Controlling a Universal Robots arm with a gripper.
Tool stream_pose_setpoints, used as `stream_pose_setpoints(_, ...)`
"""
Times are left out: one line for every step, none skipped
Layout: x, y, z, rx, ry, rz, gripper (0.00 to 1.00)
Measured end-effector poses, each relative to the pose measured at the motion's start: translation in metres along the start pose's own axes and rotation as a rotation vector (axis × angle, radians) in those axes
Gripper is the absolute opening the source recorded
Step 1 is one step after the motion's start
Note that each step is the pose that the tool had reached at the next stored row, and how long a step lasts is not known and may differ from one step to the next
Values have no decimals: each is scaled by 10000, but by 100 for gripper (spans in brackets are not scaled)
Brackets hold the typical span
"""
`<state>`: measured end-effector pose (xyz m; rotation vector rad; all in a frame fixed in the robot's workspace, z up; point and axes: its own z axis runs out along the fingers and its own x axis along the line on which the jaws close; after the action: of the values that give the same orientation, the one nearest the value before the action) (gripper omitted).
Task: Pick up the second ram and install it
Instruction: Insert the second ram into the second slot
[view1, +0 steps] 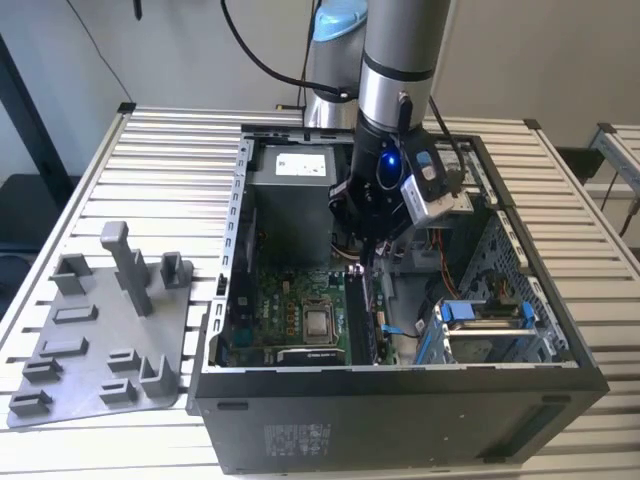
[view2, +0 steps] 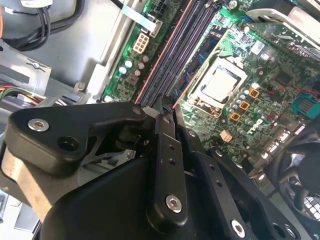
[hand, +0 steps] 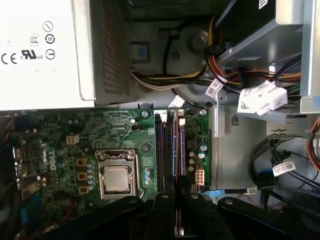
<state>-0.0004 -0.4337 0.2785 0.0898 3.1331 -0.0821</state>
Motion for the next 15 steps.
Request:
stream_pose_setpoints(0,0,9,1,0,4,14)
stream_pose_setpoints(0,1,18,2,1,7,14)
stream_pose_setpoints(0,2,27,3,0,11,14)
stream_pose_setpoints(0,2,34,7,0,15,14)
stream_pose_setpoints(0,2,43,9,0,18,14)
stream_pose_setpoints(0,3,51,12,1,22,14)
stream_pose_setpoints(0,4,60,14,0,25,14)
stream_pose_setpoints(0,4,67,19,1,29,14)
stream_pose_setpoints(1,4,74,22,0,34,14)
stream_pose_setpoints(1,4,82,28,0,37,14)
stream_pose_setpoints(1,5,89,33,0,40,14)
stream_pose_setpoints(1,5,96,38,0,42,14)
stream_pose_setpoints(1,5,103,42,0,43,14)
stream_pose_setpoints(1,6,110,46,0,45,14)
stream_pose_setpoints(1,6,117,50,0,47,14)
